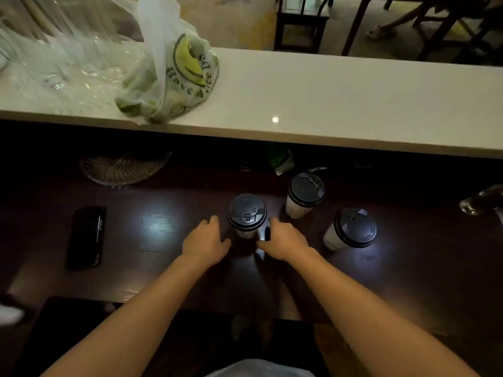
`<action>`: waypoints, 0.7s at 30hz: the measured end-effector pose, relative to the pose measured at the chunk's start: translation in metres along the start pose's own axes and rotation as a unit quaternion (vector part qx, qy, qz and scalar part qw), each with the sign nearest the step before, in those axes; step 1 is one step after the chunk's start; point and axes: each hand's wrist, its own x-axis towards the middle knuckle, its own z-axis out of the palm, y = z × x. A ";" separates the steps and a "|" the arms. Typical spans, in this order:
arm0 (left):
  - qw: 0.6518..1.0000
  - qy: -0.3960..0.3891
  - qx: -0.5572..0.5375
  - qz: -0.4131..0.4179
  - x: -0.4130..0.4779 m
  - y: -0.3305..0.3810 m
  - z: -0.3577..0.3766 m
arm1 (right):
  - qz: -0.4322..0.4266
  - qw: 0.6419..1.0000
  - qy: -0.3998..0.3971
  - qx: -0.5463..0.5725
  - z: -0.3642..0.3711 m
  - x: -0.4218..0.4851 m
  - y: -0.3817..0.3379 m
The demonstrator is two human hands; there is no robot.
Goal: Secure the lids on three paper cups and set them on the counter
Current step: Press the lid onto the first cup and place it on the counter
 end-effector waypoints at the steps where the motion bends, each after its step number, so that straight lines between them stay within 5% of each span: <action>1: 1.000 0.007 -0.013 -0.001 0.002 0.000 -0.001 | 0.000 0.999 0.017 0.029 0.002 0.002 -0.001; 8: 0.984 0.039 -0.138 0.102 0.011 0.002 -0.011 | -0.071 0.939 0.095 0.324 0.023 0.014 -0.004; 12: 0.978 0.058 -0.076 0.185 0.015 0.011 -0.013 | -0.095 0.918 0.086 0.376 0.028 0.018 -0.009; 21: 0.977 0.070 -0.068 0.189 0.006 0.018 -0.021 | -0.093 0.900 0.049 0.422 0.036 0.012 -0.007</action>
